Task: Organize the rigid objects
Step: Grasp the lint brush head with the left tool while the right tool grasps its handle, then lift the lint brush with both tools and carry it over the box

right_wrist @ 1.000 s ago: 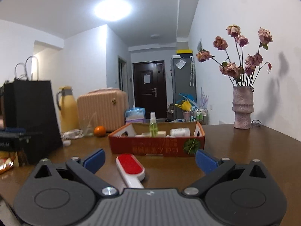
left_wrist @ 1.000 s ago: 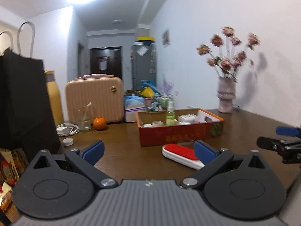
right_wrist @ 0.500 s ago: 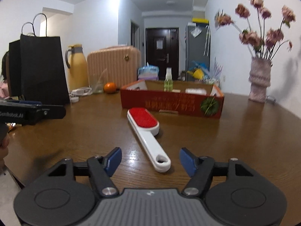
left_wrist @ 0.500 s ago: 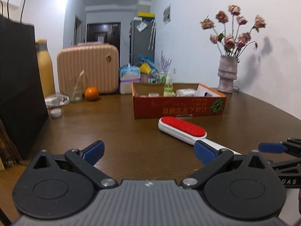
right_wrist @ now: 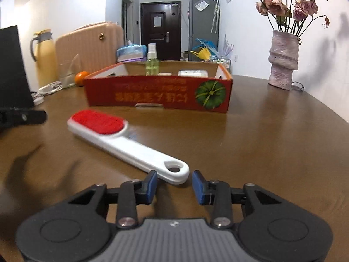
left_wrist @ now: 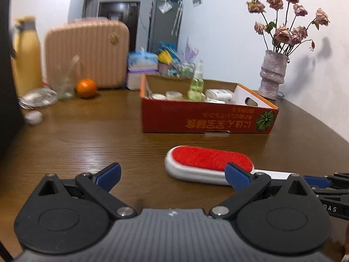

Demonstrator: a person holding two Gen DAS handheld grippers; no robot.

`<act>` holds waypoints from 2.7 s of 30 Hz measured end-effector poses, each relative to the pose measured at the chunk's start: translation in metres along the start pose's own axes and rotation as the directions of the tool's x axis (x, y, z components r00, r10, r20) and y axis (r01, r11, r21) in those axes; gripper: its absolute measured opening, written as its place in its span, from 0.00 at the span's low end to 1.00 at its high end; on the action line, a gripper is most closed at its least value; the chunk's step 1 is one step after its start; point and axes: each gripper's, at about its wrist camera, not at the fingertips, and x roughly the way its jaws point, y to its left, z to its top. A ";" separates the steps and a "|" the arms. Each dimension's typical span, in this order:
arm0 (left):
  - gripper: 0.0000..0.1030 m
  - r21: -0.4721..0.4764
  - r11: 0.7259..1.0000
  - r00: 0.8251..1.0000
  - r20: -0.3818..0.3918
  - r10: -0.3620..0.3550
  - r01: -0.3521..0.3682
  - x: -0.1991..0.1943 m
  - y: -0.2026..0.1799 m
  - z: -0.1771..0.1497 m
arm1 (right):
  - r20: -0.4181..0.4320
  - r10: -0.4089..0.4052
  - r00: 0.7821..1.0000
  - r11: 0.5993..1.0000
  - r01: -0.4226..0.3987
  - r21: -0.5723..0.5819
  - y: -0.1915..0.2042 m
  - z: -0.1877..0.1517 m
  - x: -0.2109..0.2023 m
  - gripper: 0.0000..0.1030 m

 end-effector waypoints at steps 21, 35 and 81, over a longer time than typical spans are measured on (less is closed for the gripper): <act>0.55 -0.104 0.994 0.996 -0.068 -0.051 0.044 0.051 0.001 0.009 | -0.050 0.068 0.996 0.977 -0.056 0.203 -0.043 0.027 0.027 0.19; 0.44 -0.116 0.993 0.997 0.065 0.041 -0.033 -0.028 -0.020 -0.012 | 0.051 0.118 0.992 0.949 -0.127 0.289 -0.044 0.012 -0.005 0.12; 0.39 -0.149 0.988 0.997 -0.060 -0.044 0.034 0.158 0.027 0.135 | -0.044 0.089 0.995 0.968 -0.076 0.240 -0.074 0.166 0.175 0.10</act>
